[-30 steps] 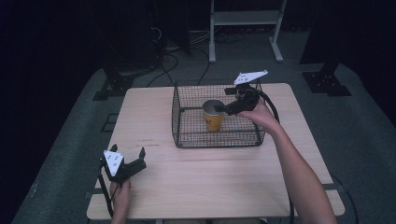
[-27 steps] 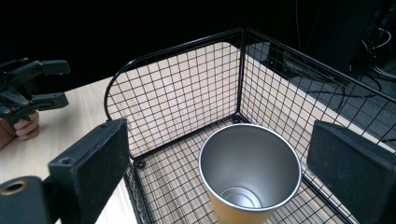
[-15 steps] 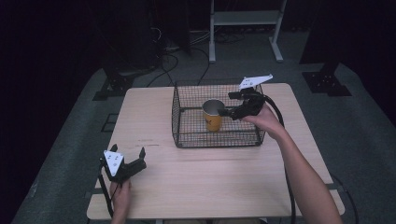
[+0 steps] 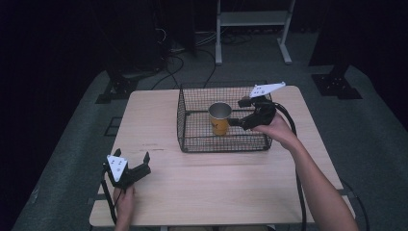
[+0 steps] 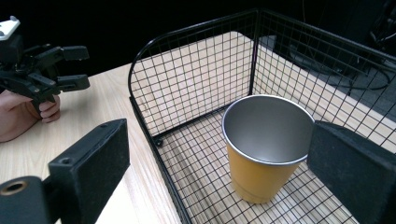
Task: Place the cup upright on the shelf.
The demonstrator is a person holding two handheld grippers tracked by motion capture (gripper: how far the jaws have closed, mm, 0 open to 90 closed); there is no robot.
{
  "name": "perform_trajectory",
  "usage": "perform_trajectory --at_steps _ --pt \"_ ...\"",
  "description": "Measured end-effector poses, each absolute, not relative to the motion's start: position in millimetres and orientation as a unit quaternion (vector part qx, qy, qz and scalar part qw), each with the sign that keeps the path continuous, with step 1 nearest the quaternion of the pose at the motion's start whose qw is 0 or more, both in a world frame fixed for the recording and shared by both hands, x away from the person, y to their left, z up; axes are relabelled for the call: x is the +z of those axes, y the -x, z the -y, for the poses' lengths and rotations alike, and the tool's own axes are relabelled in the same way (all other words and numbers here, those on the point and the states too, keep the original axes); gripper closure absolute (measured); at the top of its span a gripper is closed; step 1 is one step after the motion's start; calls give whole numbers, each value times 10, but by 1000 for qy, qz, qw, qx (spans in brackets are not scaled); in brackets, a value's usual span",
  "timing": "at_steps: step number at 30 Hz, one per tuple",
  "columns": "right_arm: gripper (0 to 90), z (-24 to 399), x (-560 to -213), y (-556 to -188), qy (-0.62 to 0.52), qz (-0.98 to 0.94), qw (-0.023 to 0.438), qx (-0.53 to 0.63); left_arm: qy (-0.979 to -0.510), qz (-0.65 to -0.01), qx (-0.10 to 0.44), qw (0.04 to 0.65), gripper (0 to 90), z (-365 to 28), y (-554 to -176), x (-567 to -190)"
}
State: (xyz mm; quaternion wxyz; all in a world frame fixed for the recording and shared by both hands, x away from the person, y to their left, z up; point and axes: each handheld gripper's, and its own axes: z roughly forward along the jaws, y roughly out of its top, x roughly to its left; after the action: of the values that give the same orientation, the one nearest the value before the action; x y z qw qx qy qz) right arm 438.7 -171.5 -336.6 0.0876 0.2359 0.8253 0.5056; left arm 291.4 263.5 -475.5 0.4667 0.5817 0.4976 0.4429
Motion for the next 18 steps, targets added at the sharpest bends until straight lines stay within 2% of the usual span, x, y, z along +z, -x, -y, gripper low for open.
perform_trajectory --at_steps 18 --pt "53 1877 -3447 -4109 -233 -821 80 515 -580 -499 443 467 0 -2636 -2915 -4755"
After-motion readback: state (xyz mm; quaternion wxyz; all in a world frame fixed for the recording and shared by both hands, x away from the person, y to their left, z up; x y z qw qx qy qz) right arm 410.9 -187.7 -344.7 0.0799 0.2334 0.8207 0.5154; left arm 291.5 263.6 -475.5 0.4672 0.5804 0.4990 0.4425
